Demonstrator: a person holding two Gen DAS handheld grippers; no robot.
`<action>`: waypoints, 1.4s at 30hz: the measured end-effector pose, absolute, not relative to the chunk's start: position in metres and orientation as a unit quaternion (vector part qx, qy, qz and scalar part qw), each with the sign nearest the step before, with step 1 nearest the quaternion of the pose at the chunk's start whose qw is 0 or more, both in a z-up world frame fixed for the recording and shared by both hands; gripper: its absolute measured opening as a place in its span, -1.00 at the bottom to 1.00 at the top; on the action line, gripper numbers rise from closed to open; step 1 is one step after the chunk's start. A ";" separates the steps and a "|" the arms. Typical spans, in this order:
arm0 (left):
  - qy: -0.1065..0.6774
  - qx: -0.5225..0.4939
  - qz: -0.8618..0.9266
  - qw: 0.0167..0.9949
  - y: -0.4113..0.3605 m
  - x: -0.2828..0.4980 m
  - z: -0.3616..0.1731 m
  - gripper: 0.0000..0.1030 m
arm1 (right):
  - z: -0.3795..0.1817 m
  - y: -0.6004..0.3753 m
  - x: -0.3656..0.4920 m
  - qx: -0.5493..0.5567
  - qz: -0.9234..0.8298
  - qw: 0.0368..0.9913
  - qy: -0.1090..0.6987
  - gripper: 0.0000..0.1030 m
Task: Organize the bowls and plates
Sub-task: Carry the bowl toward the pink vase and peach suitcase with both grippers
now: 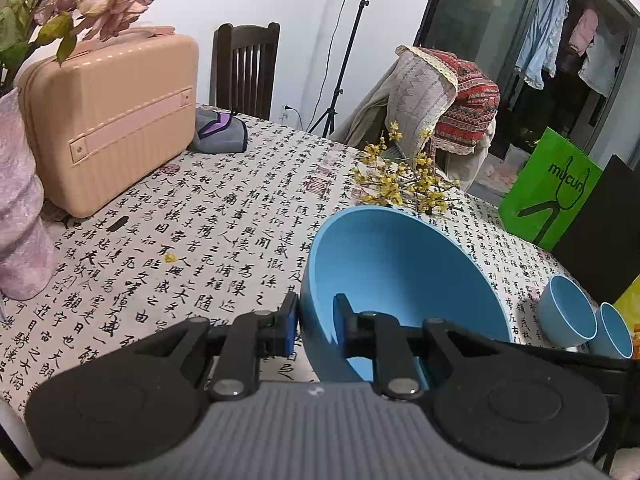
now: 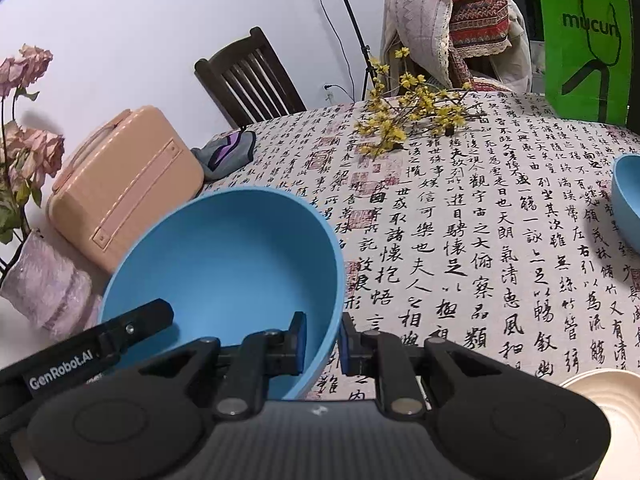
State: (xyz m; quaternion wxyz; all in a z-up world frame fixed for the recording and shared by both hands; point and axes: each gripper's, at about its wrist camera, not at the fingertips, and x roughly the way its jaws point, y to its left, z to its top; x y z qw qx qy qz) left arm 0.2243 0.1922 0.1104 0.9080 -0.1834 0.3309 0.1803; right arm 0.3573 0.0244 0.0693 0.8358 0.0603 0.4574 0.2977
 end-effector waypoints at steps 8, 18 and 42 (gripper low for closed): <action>0.333 -0.183 0.186 0.906 0.202 0.217 0.107 -0.64 | 0.066 0.038 0.352 0.052 0.304 0.834 0.457 -0.69; 0.336 -0.188 0.198 0.901 0.215 0.208 0.101 -0.64 | 0.061 0.054 0.347 0.039 0.316 0.829 0.461 -0.69; 0.342 -0.211 0.242 0.883 0.242 0.178 0.088 -0.64 | 0.046 0.094 0.330 0.005 0.355 0.807 0.471 -0.69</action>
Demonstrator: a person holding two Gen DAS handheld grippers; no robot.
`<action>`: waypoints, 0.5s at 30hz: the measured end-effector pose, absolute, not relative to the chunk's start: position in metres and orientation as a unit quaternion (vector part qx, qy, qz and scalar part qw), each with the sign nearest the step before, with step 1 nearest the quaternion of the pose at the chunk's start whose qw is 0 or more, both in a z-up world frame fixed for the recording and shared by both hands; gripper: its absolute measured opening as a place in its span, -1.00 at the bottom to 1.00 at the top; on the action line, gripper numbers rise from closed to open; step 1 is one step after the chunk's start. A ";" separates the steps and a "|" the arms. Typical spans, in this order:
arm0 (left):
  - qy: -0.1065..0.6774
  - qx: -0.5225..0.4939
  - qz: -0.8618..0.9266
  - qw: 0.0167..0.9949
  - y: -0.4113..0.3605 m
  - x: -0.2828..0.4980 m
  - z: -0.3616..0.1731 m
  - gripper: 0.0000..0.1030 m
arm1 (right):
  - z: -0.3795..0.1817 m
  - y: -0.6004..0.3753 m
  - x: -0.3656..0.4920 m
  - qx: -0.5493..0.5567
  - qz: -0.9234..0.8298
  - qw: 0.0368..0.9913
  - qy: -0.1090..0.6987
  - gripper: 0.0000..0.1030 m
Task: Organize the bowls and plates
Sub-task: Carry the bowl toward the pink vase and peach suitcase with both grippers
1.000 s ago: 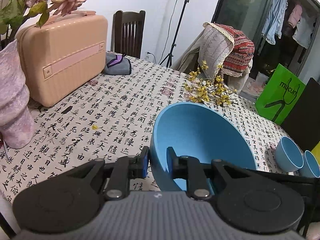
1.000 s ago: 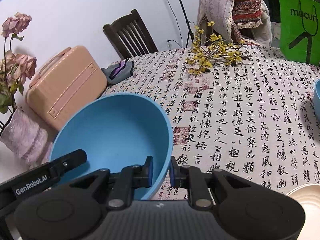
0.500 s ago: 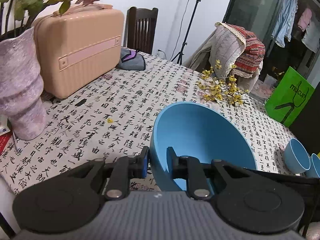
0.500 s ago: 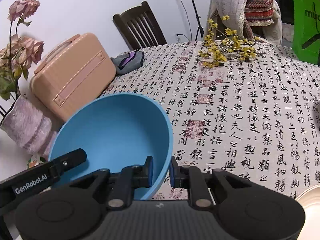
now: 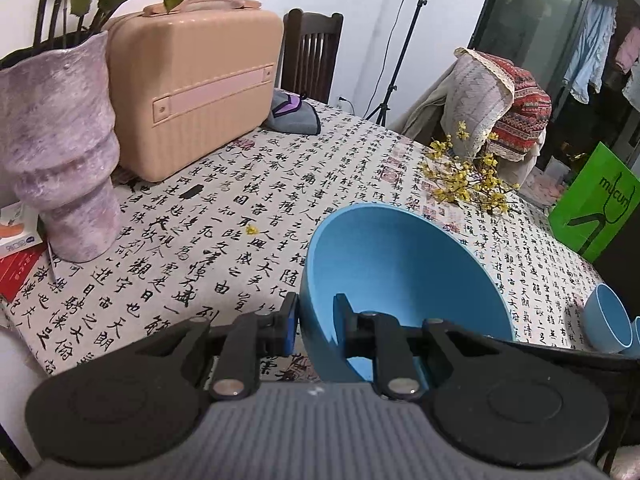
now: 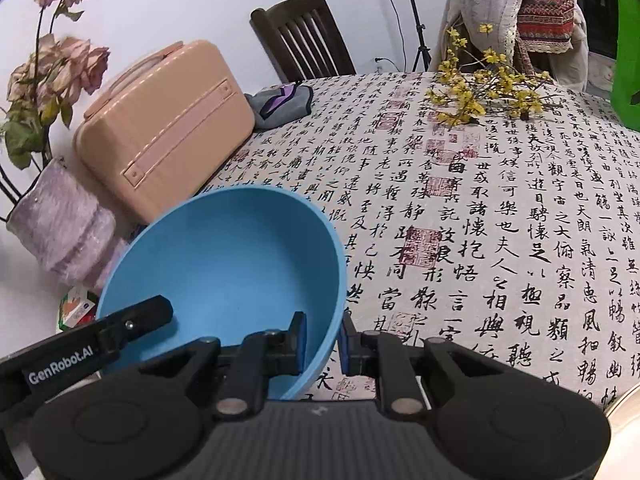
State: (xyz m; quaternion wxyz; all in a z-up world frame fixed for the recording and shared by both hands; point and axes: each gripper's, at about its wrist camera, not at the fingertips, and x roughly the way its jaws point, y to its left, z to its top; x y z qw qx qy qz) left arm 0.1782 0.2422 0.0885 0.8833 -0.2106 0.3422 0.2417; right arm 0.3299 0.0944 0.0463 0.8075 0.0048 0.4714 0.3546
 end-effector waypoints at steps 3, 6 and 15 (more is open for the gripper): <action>0.342 -0.211 0.245 0.882 0.243 0.176 0.087 -0.64 | 0.045 0.097 0.330 0.001 0.358 0.806 0.471 -0.69; 0.342 -0.213 0.248 0.881 0.245 0.174 0.085 -0.64 | 0.044 0.100 0.329 -0.003 0.361 0.805 0.471 -0.69; 0.345 -0.220 0.260 0.875 0.252 0.168 0.079 -0.64 | 0.039 0.113 0.327 -0.019 0.372 0.801 0.470 -0.69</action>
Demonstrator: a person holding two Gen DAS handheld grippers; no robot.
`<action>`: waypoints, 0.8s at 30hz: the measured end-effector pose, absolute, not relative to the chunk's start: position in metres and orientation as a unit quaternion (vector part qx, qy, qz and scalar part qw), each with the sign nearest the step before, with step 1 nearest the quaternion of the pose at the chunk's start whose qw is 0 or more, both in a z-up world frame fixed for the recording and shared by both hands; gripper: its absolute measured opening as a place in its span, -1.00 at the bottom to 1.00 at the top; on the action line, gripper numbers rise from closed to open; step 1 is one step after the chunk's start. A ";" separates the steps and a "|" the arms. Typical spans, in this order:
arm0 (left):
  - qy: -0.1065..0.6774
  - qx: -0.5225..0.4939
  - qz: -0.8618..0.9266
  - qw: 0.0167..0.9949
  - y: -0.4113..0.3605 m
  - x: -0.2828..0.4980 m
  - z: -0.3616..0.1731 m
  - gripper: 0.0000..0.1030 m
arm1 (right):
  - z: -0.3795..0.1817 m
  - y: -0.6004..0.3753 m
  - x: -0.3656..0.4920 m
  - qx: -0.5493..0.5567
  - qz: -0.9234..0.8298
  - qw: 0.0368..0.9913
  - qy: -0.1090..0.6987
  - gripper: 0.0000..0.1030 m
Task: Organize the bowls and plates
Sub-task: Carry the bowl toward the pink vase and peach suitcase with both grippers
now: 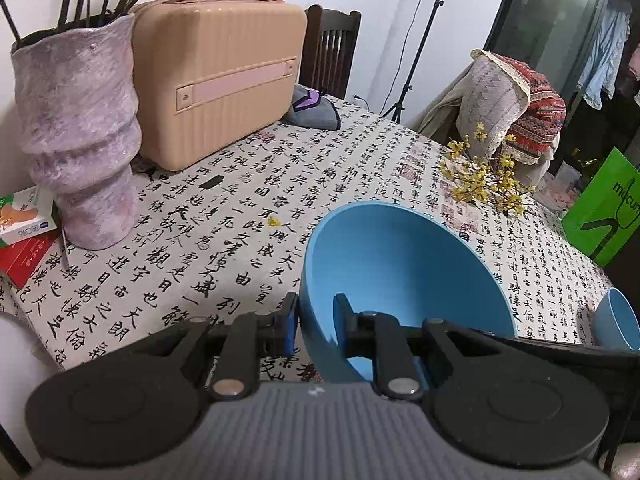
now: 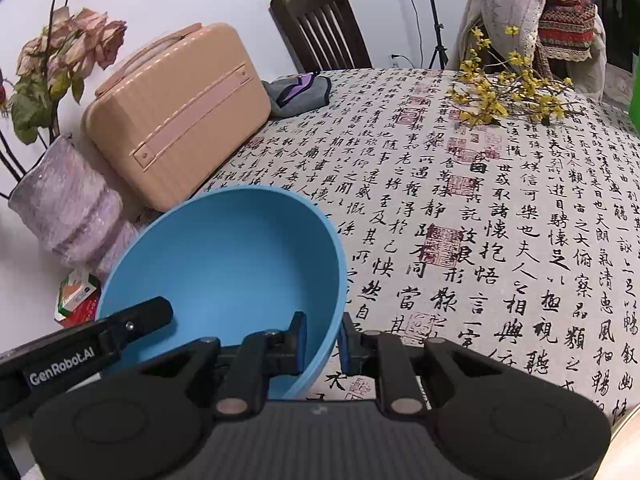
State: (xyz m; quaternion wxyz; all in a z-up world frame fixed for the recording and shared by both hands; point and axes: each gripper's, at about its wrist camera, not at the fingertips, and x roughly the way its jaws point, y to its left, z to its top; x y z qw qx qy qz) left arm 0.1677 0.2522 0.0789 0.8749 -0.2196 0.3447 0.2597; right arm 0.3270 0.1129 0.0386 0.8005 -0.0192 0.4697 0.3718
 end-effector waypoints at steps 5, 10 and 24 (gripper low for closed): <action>0.347 -0.222 0.264 0.872 0.256 0.164 0.075 -0.64 | 0.035 0.118 0.325 -0.028 0.378 0.797 0.470 -0.69; 0.350 -0.223 0.268 0.869 0.257 0.162 0.072 -0.64 | 0.031 0.121 0.322 -0.035 0.381 0.795 0.471 -0.69; 0.365 -0.212 0.272 0.865 0.255 0.161 0.059 -0.64 | 0.020 0.126 0.319 -0.054 0.386 0.792 0.470 -0.69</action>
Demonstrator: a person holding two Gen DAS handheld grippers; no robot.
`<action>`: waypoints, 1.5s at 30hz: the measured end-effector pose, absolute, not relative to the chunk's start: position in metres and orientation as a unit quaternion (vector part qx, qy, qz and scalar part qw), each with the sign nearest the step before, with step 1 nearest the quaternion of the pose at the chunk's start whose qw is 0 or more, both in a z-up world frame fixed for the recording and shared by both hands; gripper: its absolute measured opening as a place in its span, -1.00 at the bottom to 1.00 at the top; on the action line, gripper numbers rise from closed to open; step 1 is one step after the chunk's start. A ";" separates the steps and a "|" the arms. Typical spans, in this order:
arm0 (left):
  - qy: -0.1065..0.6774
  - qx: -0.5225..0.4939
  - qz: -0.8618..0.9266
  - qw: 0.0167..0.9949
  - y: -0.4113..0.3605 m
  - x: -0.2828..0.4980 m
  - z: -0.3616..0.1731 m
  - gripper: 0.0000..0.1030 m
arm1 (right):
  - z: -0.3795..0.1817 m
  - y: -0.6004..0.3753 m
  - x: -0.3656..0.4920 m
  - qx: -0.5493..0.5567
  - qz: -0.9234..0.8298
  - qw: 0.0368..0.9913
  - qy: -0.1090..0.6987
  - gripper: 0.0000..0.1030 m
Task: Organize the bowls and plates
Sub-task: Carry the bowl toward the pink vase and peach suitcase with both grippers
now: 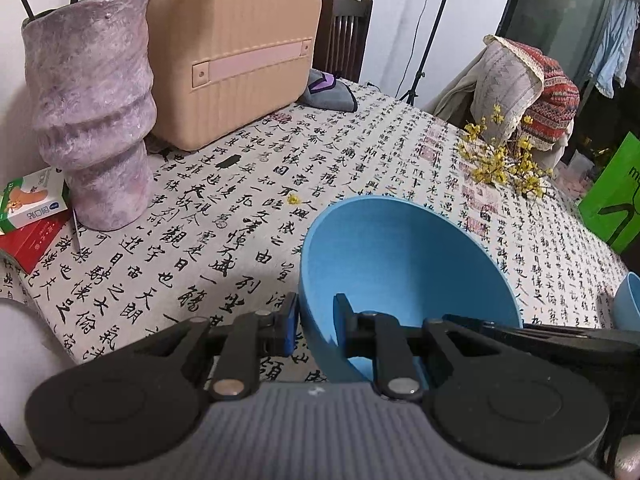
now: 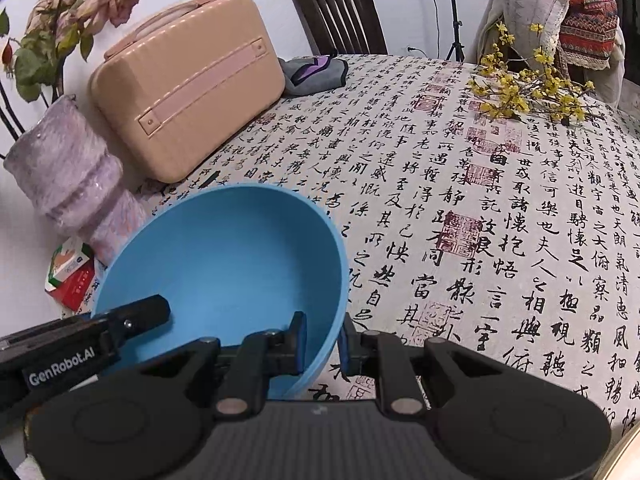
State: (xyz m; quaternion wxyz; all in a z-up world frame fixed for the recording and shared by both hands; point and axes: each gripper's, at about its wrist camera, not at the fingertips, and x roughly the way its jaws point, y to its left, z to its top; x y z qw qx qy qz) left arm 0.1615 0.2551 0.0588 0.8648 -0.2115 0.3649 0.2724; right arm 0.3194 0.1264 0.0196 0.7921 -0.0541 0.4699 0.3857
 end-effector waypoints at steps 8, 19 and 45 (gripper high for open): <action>0.373 -0.207 0.274 0.862 0.256 0.163 0.050 -0.63 | 0.010 0.130 0.320 -0.062 0.388 0.791 0.469 -0.69; 0.385 -0.195 0.276 0.859 0.256 0.167 0.040 -0.64 | 0.000 0.132 0.320 -0.075 0.390 0.789 0.468 -0.69; 0.404 -0.182 0.277 0.853 0.257 0.175 0.023 -0.64 | -0.016 0.139 0.320 -0.100 0.388 0.789 0.466 -0.69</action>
